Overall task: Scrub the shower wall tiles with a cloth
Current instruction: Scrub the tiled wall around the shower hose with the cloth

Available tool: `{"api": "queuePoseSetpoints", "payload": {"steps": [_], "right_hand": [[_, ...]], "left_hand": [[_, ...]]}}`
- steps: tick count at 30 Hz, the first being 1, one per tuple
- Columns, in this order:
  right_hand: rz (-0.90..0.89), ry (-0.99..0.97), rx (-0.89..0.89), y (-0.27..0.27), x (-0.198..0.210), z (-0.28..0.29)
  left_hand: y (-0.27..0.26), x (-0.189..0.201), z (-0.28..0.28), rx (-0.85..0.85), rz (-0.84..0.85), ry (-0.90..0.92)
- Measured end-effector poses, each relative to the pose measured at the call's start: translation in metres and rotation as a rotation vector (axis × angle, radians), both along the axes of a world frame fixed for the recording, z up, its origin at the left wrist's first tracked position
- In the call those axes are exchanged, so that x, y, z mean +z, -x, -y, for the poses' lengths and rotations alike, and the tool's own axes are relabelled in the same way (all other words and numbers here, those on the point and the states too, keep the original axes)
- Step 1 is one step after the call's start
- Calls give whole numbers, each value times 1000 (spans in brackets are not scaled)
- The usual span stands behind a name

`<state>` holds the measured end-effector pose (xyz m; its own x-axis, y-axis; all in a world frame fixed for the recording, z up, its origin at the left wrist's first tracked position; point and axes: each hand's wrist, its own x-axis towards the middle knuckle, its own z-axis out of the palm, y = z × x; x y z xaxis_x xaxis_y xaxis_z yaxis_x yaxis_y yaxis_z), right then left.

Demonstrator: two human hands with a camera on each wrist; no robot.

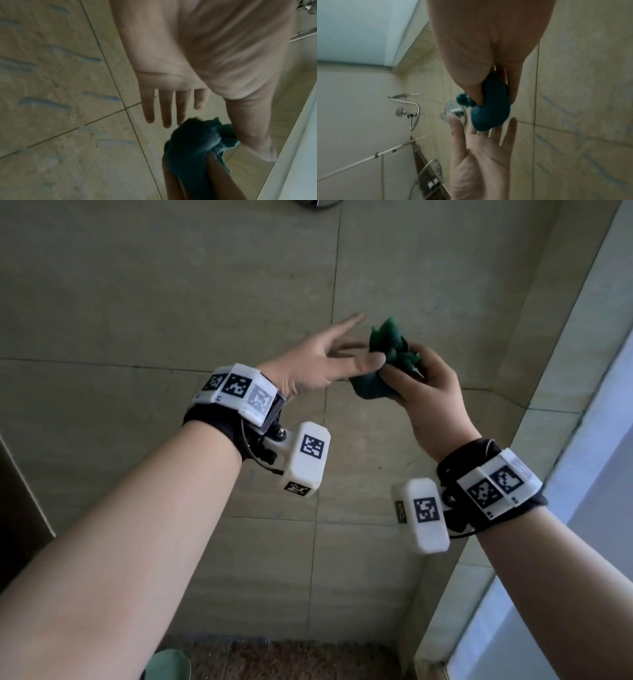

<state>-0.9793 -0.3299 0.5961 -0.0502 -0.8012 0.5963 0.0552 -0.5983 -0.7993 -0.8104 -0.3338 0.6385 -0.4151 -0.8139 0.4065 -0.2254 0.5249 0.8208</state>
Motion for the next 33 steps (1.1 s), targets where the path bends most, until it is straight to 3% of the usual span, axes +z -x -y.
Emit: {"api": "queuePoseSetpoints", "payload": {"steps": [3,6,8,11,13,16,18,25,33], "right_hand": [[203,-111,53,-16,12,-3],[246,-185,88,-26,18,-4],[207,-200,124,-27,20,-4],[-13,-160,142,-20,21,-1],[-254,-39,-33,-9,21,6],[-671,232,-650,17,21,29],[-793,325,-855,31,23,45],[-981,325,-962,52,-9,107],[-883,504,-1092,60,-21,126]], "left_hand": [[-7,-4,-3,36,-38,20],[-10,-6,-1,122,-59,63],[-9,-7,0,176,-69,82],[-8,-7,3,222,-156,97],[-11,-7,6,252,-262,94],[-20,-4,9,366,-388,184],[-26,-4,13,439,-401,303],[-24,-28,27,671,-40,966],[4,-74,57,655,360,1177]]}}
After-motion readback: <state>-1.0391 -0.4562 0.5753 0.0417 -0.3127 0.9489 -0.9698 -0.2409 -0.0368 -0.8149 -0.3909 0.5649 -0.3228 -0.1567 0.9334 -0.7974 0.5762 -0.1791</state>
